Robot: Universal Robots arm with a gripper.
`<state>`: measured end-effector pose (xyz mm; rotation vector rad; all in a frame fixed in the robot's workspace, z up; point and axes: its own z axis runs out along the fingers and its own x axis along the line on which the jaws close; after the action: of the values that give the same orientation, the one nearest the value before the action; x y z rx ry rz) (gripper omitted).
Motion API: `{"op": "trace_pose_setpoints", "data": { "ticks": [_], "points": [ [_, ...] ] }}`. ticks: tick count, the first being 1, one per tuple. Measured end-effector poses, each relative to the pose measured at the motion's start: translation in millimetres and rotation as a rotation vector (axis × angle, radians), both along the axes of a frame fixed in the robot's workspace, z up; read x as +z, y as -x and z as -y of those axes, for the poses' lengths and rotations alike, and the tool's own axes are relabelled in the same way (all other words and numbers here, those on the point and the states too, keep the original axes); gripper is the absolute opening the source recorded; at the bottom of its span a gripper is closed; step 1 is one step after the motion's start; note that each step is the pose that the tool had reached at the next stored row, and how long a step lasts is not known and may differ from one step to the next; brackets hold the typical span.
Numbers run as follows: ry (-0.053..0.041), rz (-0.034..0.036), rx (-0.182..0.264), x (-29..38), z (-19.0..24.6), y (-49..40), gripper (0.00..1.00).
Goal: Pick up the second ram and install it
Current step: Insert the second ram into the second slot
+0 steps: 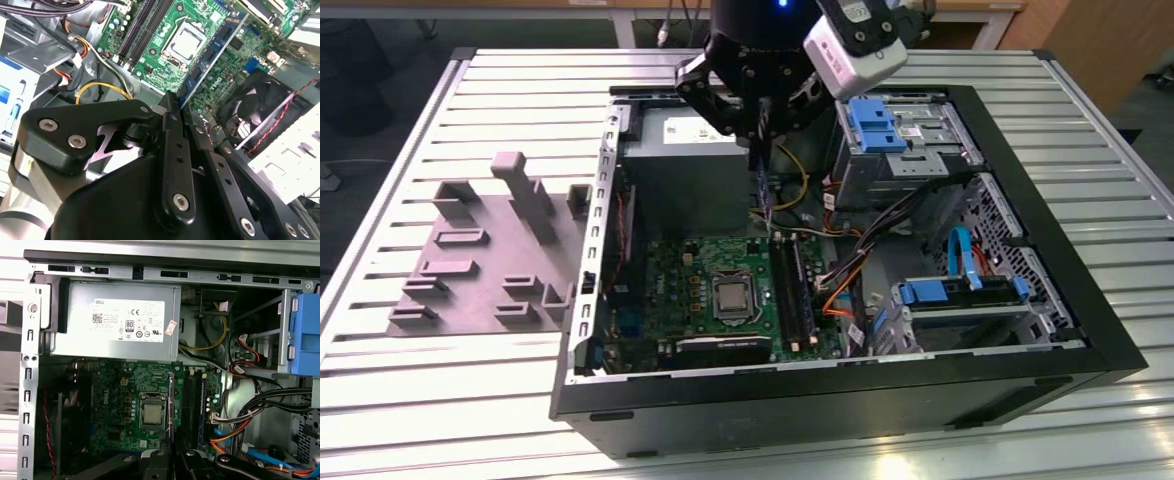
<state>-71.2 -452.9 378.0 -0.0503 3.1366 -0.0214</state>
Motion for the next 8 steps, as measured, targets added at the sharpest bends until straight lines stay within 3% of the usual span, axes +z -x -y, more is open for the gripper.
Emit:
{"op": "trace_pose_setpoints", "data": {
  "ticks": [8],
  "points": [
    [0.0003,-0.0001,-0.006,-5.9,0.6,-4.7,0.14]
  ]
}}
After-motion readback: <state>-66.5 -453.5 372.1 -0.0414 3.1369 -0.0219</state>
